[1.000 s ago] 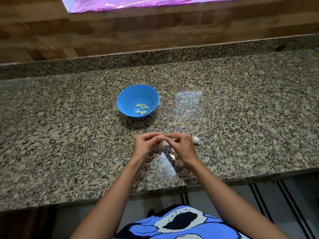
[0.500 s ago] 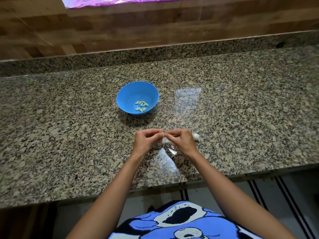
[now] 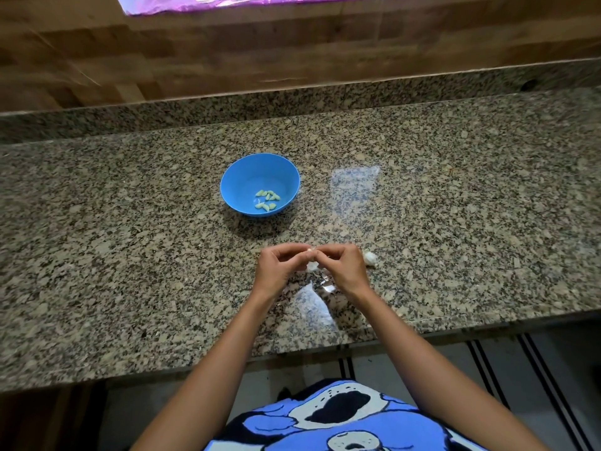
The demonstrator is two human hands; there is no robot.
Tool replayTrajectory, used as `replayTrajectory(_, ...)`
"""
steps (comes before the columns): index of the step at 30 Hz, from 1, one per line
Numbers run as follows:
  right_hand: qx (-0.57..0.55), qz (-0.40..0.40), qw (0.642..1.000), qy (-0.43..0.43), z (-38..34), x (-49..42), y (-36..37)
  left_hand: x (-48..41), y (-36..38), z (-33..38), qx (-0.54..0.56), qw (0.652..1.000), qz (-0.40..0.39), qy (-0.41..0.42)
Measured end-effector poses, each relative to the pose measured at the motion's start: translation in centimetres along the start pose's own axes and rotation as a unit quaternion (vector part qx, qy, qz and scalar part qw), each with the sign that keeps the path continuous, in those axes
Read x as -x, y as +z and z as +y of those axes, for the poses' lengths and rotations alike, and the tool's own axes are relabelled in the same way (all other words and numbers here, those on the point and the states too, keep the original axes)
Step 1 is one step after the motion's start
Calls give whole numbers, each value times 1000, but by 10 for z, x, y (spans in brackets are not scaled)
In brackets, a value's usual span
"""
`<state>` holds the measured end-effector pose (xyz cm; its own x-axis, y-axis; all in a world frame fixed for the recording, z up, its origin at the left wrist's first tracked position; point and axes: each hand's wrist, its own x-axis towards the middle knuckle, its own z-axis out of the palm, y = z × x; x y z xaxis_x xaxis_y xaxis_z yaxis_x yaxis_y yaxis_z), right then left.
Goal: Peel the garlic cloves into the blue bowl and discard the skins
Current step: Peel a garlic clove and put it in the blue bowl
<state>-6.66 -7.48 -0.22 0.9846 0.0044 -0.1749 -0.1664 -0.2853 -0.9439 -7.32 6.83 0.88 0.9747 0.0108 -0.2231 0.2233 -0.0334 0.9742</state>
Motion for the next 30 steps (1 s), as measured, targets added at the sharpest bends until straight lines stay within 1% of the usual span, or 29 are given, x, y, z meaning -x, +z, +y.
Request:
replayTrajectory(3, -62, -16, 997, 36, -5, 2, -3, 0, -3, 2, 31, 999, -5, -10)
replayTrajectory(7, -132, -33, 987, 85, -14, 4, -3, 2, -1, 3, 43, 999, 8, -7)
replayTrajectory(10, -142, -56, 982, 112, -17, 4, -3, 2, -2, 3, 39, 999, 12, 0)
replayTrajectory(13, -120, -72, 984, 108, -16, 2, -7, 3, -4, 4, 0, 1000, -8, 21)
replayTrajectory(15, -125, -81, 984, 101, -16, 3, -10, 4, -3, 5, -1, 1000, -17, 19)
replayTrajectory(18, -172, -93, 975, 104, -18, 5, -13, 4, -4, 6, 65, 998, -6, -24)
replayTrajectory(21, -185, -90, 974, 99, -19, 6, -12, 4, -5, 5, 137, 988, -8, -67)
replayTrajectory(22, -184, -87, 975, 93, -19, 6, -12, 4, -5, 5, 143, 987, -10, -72)
replayTrajectory(26, -156, -86, 982, 68, -19, 7, -10, 6, -2, 5, 109, 992, -6, -65)
replayTrajectory(28, -168, -100, 978, 74, -19, 9, -8, 5, -3, 5, 136, 988, 4, -77)
replayTrajectory(30, -184, -115, 971, 100, -20, 11, -6, 3, -3, 3, 166, 982, 7, -86)
